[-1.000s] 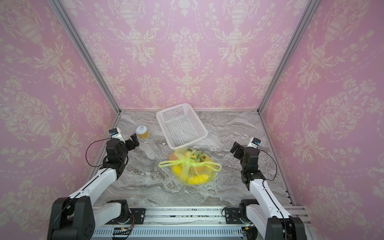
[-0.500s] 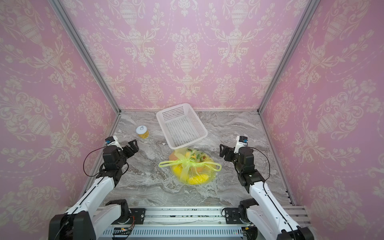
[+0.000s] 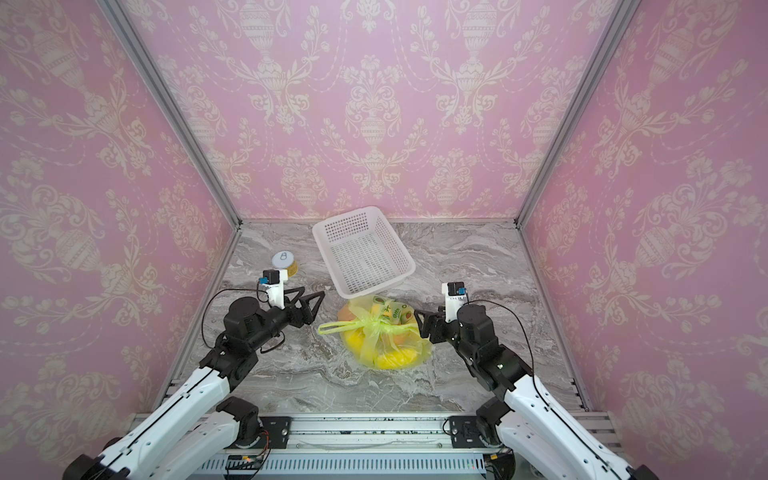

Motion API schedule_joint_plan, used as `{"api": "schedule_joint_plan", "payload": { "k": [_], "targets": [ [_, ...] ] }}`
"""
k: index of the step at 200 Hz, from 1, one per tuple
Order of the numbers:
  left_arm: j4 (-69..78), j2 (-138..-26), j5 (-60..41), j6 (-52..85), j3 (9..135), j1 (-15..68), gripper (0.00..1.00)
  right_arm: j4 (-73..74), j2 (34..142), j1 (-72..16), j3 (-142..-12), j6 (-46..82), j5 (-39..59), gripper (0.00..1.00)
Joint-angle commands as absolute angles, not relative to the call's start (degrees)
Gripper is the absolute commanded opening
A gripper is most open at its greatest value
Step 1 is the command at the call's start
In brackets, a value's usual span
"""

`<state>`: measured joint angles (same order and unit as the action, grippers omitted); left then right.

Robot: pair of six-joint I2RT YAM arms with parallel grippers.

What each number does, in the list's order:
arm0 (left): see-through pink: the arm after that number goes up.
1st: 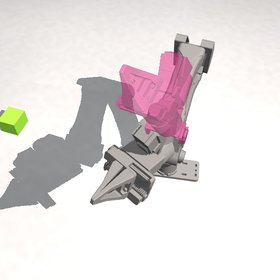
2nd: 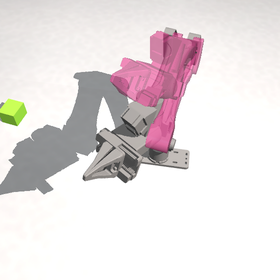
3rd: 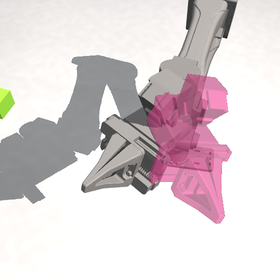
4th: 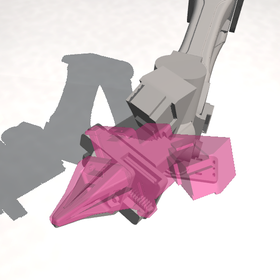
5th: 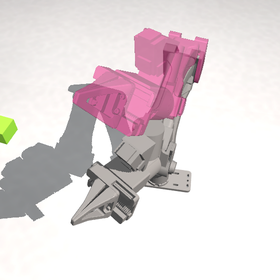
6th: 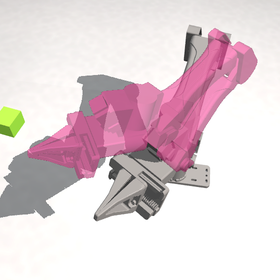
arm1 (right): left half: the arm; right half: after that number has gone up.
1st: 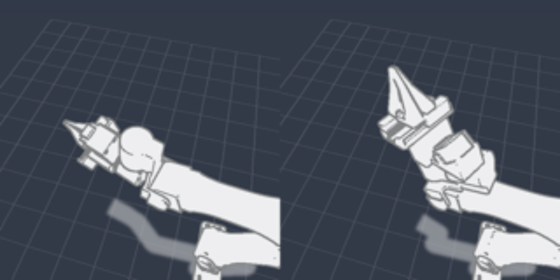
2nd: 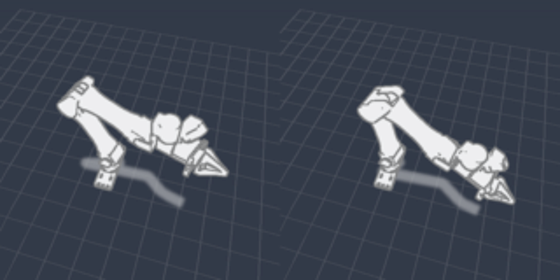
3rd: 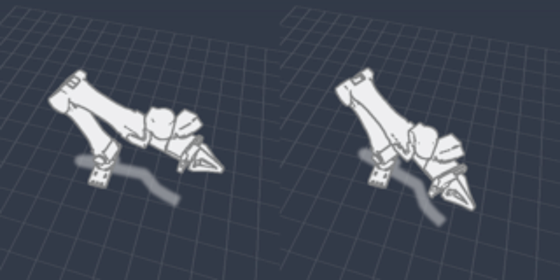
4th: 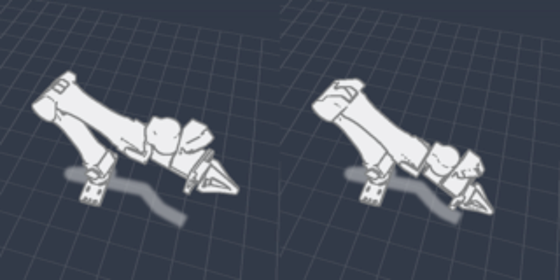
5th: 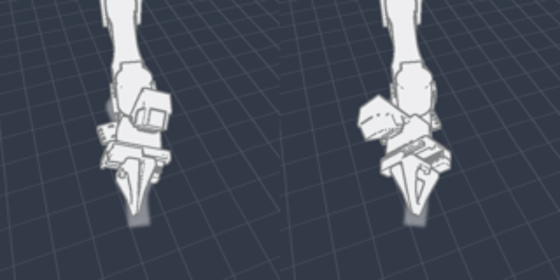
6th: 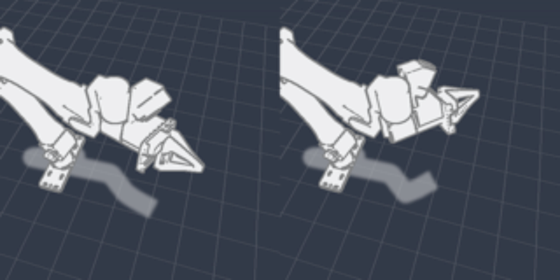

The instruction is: Untie the knot of the plastic bag and take out the fruit

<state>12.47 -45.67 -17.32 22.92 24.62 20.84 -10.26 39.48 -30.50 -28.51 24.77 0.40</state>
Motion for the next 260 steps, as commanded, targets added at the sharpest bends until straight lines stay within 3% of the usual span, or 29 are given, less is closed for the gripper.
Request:
{"api": "schedule_joint_plan", "payload": {
  "k": [1,44,113,203,260],
  "targets": [
    [8.8,-44.5,-19.6,19.9,25.9,23.2,0.90,-16.4,38.6,-33.3,-31.3,23.0,-3.0,0.79],
    [8.0,-43.8,-24.6,18.5,24.8,27.9,0.88,-16.9,34.6,-35.9,-28.2,24.1,0.0,0.76],
    [4.7,-52.5,-16.1,11.0,29.3,42.3,0.84,-16.9,38.8,-37.6,-28.9,23.6,1.2,0.74],
    [2.1,-65.3,-2.9,11.4,36.6,43.3,0.80,-12.0,50.6,-50.7,-34.2,21.2,-3.3,0.61],
    [3.2,-70.2,-4.1,11.8,39.0,43.3,0.82,-7.9,65.7,-54.1,-36.8,21.1,-9.7,0.65]
  ]
}}
